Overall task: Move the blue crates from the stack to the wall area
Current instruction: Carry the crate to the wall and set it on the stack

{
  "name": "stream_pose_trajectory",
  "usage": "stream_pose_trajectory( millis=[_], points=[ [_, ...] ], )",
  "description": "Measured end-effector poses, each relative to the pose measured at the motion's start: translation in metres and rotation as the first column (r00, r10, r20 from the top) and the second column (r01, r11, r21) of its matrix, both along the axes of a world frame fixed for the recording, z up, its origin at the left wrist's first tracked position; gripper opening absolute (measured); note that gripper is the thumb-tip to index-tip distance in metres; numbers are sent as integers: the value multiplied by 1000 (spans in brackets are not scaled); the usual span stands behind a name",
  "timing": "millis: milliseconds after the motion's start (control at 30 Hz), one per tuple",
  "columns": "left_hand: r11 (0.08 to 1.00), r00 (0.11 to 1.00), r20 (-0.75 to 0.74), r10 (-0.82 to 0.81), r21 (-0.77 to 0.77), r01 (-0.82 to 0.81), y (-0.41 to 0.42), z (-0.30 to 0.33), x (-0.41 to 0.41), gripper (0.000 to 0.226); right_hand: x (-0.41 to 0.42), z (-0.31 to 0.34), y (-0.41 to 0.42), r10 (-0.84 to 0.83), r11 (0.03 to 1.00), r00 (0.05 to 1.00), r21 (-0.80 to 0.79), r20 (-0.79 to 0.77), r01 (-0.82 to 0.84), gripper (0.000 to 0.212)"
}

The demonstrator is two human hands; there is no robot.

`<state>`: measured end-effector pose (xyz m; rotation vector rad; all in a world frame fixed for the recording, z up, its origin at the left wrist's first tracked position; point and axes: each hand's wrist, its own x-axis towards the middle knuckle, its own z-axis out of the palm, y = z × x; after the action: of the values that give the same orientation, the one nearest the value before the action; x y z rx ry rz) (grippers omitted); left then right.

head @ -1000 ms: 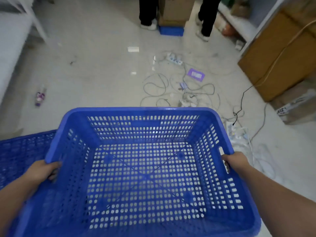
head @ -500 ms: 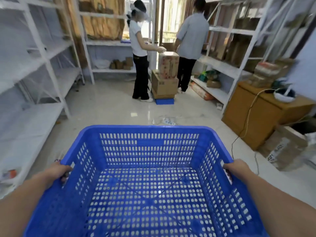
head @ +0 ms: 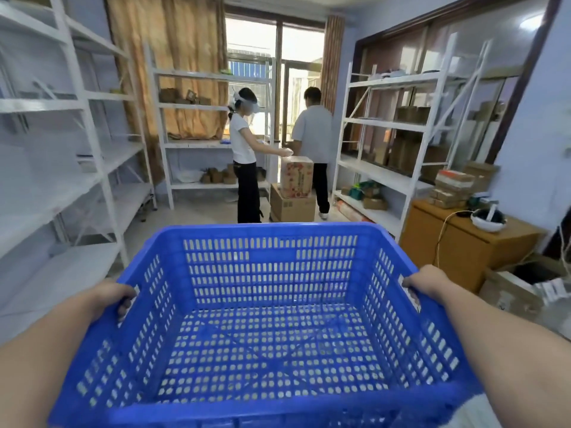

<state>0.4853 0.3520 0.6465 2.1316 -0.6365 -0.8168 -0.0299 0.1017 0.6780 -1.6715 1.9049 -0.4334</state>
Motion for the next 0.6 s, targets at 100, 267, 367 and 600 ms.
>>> stream_pose_trajectory(
  millis=[100,267,367,600],
  points=[
    [1000,1000,15,9,-16,-9,9,21,1,43,3,13,1,1,1000,1000,-29,-26,-2,28],
    [999,999,28,27,-20,-26,22,34,12,37,12,28,13,3,997,999,-77,-36,-6,39],
    [1000,1000,-13,26,-7,-26,34,36,17,34,22,37,19,-3,996,999,-84,-38,0,38],
    [997,997,-29,78,-5,-78,70,53,35,38,60,64,39,60,997,995,-51,-77,-64,32]
  ],
)
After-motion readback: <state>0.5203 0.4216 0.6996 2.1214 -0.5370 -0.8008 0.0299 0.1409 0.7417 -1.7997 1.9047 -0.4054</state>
